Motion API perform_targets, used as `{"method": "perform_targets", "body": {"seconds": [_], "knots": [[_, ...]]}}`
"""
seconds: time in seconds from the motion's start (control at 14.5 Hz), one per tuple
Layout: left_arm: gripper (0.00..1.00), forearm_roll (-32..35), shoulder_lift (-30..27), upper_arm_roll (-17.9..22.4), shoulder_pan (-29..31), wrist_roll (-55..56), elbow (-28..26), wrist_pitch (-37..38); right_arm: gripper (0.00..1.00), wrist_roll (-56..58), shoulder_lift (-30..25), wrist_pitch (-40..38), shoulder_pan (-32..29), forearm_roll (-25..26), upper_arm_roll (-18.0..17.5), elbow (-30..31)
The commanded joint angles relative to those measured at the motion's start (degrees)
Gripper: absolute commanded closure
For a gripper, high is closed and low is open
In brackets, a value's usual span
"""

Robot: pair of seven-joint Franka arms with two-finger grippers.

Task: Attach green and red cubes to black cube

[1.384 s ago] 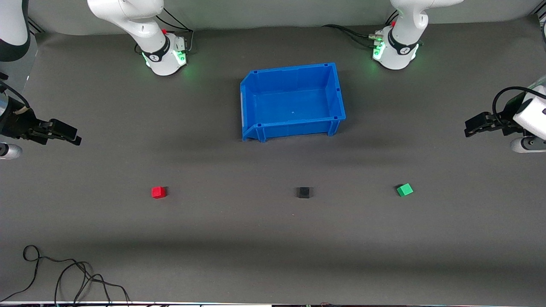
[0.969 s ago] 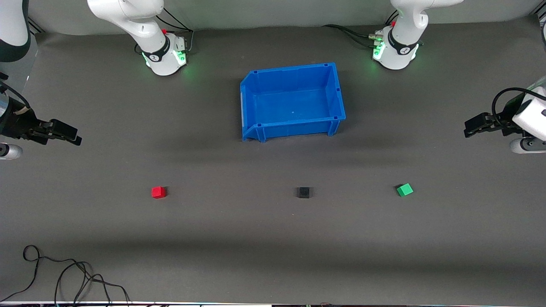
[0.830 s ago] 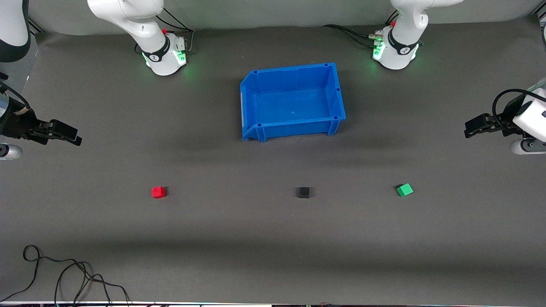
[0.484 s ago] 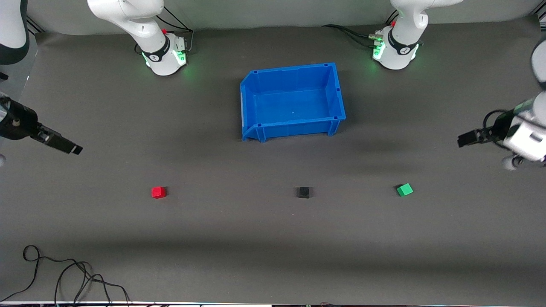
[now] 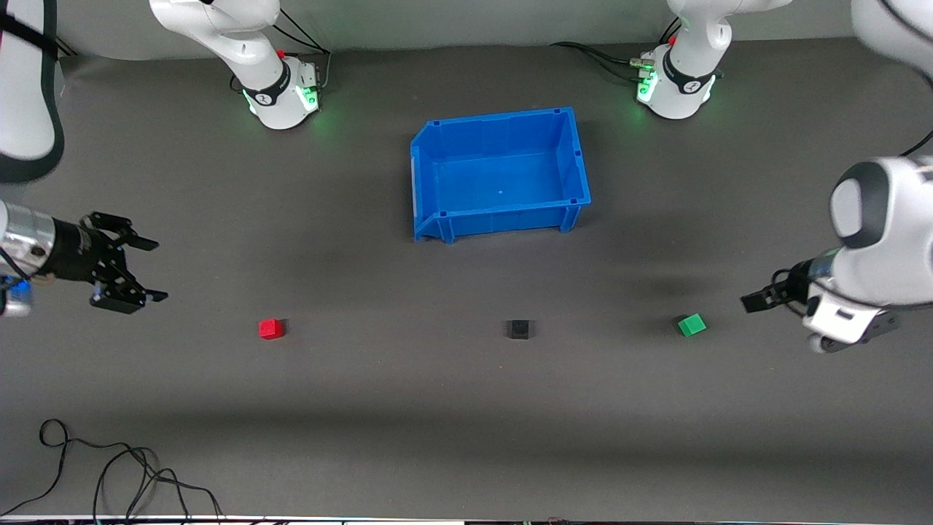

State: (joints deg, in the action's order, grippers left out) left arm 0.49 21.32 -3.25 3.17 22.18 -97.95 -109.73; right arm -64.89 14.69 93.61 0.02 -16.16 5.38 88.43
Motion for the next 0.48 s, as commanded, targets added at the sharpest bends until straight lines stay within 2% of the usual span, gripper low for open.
{"method": "perform_targets", "body": {"seconds": [0.0,0.07,0.28,0.42], "knots": [[0.04,-0.14,3.36,0.35,-1.32,4.87,-1.53,-3.72,0.0,-1.64,6.21,1.74,-1.6,-5.62,0.42,-1.25],[0.1,-0.13,4.33,0.35,-1.58,8.03,-3.46,-8.96,0.0,-1.38,7.53,3.84,-1.6,-6.16,0.42,-0.46],[0.11,-0.22,9.94,0.09,-3.51,15.68,-6.11,-18.66,0.0,-0.5,10.61,15.07,-1.34,-11.25,0.42,5.94],[0.28,-0.22,11.63,0.09,-3.7,16.85,-5.94,-20.52,0.0,3.43,12.37,22.46,-0.73,-13.27,0.34,10.08]]}}
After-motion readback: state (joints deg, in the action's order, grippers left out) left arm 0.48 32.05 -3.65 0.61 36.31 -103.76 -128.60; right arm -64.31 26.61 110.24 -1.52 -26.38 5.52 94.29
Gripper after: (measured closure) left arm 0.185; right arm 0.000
